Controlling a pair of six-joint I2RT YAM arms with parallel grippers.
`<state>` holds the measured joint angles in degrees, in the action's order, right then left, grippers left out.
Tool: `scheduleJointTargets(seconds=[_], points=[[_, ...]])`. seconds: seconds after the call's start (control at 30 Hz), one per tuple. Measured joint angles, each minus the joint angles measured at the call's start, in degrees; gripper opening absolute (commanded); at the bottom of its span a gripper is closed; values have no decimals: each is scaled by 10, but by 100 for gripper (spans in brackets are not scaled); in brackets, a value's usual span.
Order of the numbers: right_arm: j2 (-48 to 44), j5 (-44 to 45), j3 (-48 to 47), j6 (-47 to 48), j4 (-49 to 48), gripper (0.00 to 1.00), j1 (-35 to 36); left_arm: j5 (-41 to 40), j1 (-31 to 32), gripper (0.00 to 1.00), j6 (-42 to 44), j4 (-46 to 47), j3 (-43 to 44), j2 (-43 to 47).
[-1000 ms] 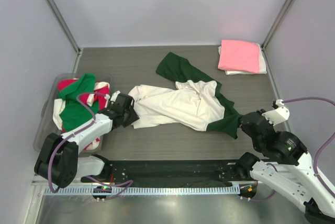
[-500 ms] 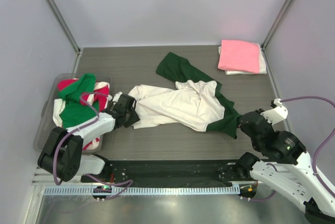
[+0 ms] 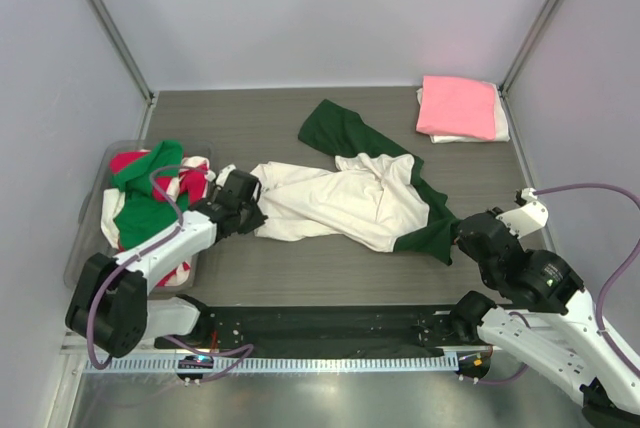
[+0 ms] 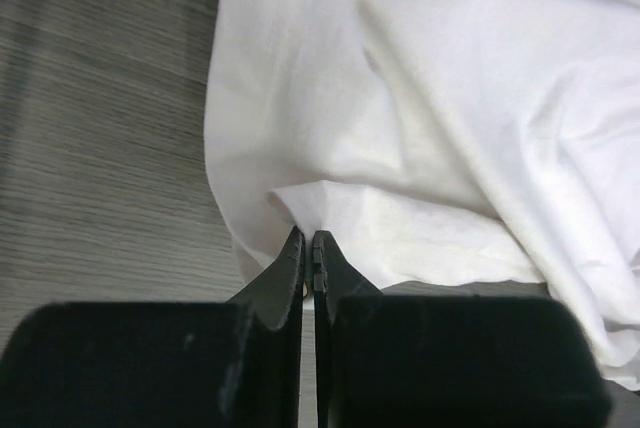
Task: Fold and stack the t-shirts
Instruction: Flatten the tshirt out
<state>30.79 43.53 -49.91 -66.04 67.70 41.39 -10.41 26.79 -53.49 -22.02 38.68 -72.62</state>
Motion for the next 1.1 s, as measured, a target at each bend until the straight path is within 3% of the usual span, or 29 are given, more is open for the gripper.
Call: scheduleJointTargets(seconds=[0.17,0.3,0.47,0.77,0.93,1.1], points=[[0,0,0,0,0,1,0,0,8,0,2,-51,42,18],[0,-1,0,2,0,1,0,5,10,17,9,-82,63,39],[0,-2,0,3,0,1,0,17,11,26,14,-98,63,47],[1,-2,1,4,-3,1,0,34,14,29,14,-97,20,49],[5,-3,3,7,-5,1,0,-13,15,32,19,-97,12,41],[7,-5,3,11,-5,1,0,-51,11,32,44,-93,21,-24]])
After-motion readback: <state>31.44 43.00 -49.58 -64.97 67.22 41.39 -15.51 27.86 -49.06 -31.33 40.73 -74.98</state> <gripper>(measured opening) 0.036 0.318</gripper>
